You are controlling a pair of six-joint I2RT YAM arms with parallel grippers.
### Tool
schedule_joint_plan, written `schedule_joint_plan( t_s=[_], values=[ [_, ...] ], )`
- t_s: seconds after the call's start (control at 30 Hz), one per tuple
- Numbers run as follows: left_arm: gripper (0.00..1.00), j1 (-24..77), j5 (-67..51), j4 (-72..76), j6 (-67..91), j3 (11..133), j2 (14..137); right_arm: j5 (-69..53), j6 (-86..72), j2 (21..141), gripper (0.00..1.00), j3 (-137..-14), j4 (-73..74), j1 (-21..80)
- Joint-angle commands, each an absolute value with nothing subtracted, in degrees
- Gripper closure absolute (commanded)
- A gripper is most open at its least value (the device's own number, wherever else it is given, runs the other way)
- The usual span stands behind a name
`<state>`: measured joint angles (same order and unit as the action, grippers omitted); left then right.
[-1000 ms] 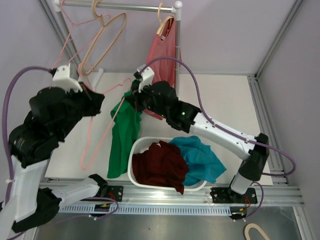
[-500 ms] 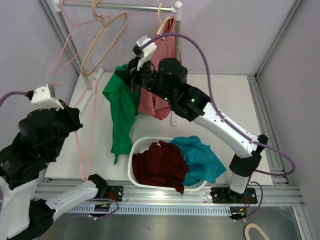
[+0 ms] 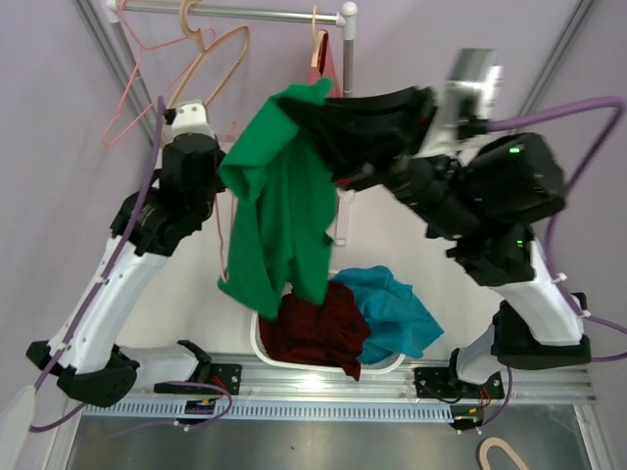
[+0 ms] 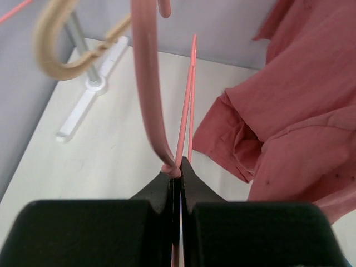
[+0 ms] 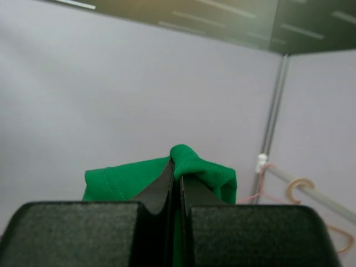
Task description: Remove the t-shirt from the hanger
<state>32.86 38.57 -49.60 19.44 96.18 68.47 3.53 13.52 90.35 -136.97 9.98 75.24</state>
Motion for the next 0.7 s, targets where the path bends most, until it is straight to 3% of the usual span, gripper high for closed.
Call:
schedule_joint_plan(
  t_s=[0.0,0.13,0.27,0.4,0.67],
  values=[
    [0.99,32.52,34.55,-40.09,16.44,96.15,68.38,5.8,19.07,86.84,1.0,-139.31,5.26,75.67],
    [0.99,31.56,34.9,-37.18,11.08,100.61,71.01,9.31,17.76,80.98,1.0,-132.83,7.47,75.85],
    [0.99,27.17,29.19,-40.6,9.67,113.53,77.76,15.54,13.81,71.41,1.0,-109.24,3.36,75.85],
    [0.99,23.04,21.19,-41.22,7.04,121.45,82.7,17.75,8.8,64.78,1.0,-97.94,3.25,75.59],
    [0.99,18.2,8.02,-42.71,6.94,129.28,90.34,19.33,3.43,59.94,1.0,-95.36,10.45,75.85]
  ],
)
